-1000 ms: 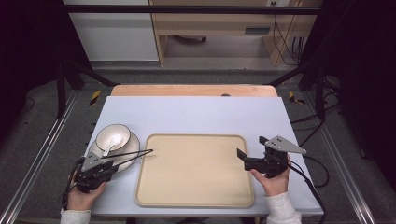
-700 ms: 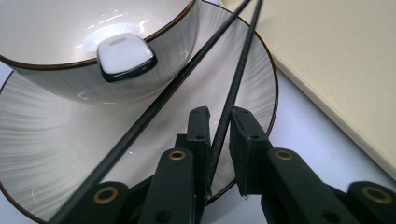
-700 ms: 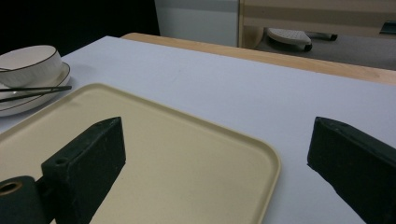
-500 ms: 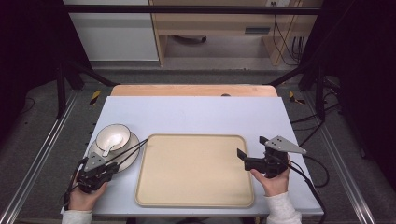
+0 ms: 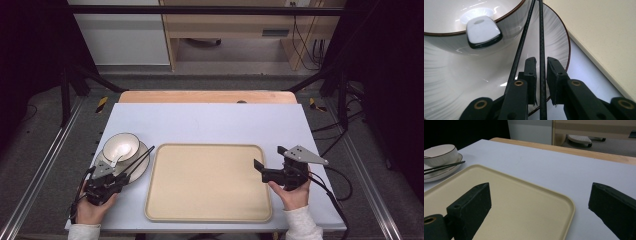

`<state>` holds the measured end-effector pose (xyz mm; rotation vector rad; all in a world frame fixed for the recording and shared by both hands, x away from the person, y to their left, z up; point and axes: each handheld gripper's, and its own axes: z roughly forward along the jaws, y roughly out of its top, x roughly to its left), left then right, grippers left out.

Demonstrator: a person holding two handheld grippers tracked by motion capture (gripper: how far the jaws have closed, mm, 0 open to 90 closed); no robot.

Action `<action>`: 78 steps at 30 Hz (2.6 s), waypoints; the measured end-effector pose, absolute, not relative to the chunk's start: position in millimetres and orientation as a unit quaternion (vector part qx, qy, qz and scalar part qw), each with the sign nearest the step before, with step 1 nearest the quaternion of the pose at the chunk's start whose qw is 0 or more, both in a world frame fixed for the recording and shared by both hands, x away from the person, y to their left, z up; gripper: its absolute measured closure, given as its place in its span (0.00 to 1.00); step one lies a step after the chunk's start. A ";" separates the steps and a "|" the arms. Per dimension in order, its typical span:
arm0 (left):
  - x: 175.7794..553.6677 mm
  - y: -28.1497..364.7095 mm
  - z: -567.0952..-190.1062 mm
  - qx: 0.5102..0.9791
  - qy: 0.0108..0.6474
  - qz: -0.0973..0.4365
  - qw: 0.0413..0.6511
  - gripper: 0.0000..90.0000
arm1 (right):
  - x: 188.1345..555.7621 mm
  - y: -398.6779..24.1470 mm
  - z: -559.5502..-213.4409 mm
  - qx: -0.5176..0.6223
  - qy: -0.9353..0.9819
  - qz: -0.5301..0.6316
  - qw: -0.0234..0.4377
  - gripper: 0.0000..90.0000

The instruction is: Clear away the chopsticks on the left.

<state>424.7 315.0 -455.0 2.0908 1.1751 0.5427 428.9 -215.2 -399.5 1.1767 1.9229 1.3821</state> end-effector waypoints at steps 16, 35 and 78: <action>420.0 305.8 -448.1 0.791 0.454 0.218 0.347 0.95 | 428.2 -216.1 -398.4 0.437 0.701 0.505 0.251 0.05; 399.8 275.3 -431.7 0.750 0.477 0.245 0.388 0.95 | 427.0 -218.0 -396.5 0.437 0.698 0.507 0.253 0.05; 394.2 198.9 -458.6 0.669 0.558 0.276 0.407 0.94 | 426.4 -220.2 -395.1 0.438 0.697 0.506 0.257 0.04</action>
